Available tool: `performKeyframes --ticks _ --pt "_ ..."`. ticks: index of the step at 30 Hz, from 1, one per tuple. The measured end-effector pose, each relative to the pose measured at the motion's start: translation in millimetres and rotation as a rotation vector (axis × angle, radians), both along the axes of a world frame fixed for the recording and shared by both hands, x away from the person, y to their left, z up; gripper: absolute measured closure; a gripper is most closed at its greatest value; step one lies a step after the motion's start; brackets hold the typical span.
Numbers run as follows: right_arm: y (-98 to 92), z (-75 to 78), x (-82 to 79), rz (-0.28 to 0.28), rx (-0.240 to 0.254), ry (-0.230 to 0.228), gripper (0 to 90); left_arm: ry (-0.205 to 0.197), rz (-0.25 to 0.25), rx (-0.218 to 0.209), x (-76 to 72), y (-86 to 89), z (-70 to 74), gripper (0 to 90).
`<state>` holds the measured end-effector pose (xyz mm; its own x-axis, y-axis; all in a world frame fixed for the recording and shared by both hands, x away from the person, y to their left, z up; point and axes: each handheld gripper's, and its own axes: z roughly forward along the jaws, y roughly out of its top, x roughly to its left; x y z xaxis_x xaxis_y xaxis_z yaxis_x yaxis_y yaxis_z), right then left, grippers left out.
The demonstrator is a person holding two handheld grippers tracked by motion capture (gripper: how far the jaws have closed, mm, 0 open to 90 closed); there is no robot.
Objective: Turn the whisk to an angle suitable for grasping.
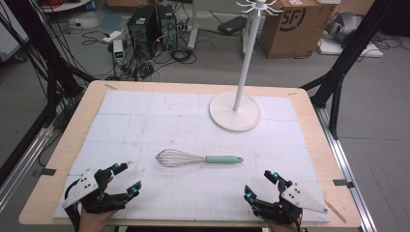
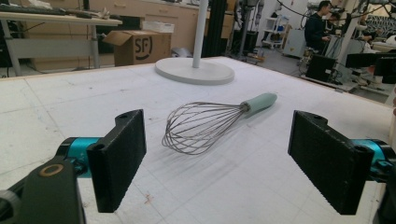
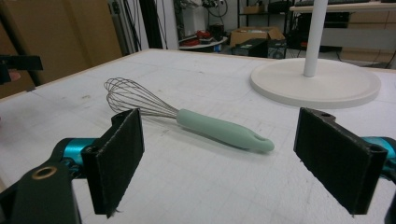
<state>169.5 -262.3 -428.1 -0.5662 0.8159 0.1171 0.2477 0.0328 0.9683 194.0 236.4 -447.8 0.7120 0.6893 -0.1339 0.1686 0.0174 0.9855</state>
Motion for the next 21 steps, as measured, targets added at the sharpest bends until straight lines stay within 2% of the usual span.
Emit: performKeyframes --ticks 12,16,19,21 --pt "-0.2 0.1 -0.4 0.000 0.002 -0.003 14.9 0.007 -0.002 0.006 0.5 -0.9 -0.3 20.3" --pt "-0.2 0.1 -0.4 -0.001 0.002 -0.003 14.9 0.022 -0.020 0.028 0.9 -4.3 -1.0 20.9" --pt "-0.3 0.3 -0.6 -0.002 0.007 -0.003 14.9 0.024 -0.042 0.012 1.9 -7.8 0.0 20.7" --pt "-1.0 0.0 -0.1 -0.001 0.005 -0.007 14.9 0.019 -0.049 0.018 4.3 -11.3 4.5 20.0"
